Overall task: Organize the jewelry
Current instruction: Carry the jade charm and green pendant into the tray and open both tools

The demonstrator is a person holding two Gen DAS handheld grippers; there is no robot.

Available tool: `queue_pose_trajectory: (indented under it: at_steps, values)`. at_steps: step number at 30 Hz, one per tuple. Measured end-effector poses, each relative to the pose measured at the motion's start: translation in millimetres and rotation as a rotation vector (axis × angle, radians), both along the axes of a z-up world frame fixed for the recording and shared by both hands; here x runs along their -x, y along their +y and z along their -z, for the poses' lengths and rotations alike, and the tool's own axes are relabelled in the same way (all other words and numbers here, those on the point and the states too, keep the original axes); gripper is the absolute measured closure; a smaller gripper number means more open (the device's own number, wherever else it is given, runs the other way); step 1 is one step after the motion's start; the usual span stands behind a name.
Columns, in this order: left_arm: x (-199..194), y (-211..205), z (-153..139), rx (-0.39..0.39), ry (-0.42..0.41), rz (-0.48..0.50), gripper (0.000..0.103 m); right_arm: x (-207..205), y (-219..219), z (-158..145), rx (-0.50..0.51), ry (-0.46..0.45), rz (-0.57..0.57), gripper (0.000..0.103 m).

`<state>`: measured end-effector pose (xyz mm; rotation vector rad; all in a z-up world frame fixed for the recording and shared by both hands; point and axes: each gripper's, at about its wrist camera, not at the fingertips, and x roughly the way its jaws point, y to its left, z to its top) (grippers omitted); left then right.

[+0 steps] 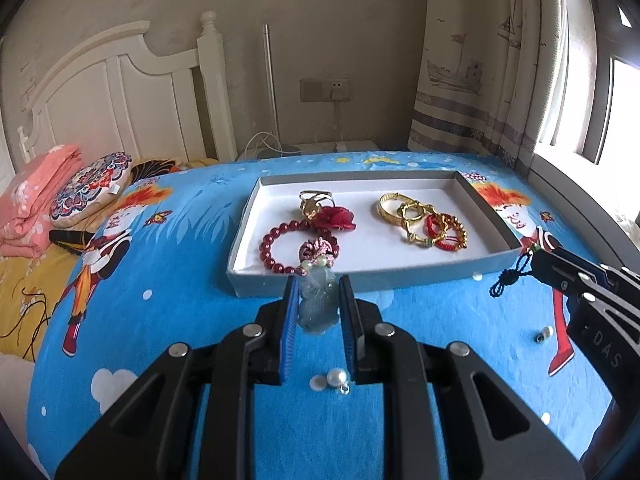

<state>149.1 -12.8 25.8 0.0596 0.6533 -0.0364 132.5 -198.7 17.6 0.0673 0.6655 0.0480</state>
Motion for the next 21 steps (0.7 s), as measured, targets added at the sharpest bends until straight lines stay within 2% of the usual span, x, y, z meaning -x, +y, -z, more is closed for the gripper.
queue_pose_trajectory:
  at_steps: [10,21]
  values:
    - [-31,-1,-8,-0.002,-0.007,0.006,0.083,-27,-1,-14,-0.006,-0.025,0.011,0.081]
    - [-70,0,-6,0.003,0.008,0.002,0.083,-63,4,-9,0.004,-0.008,0.019,0.081]
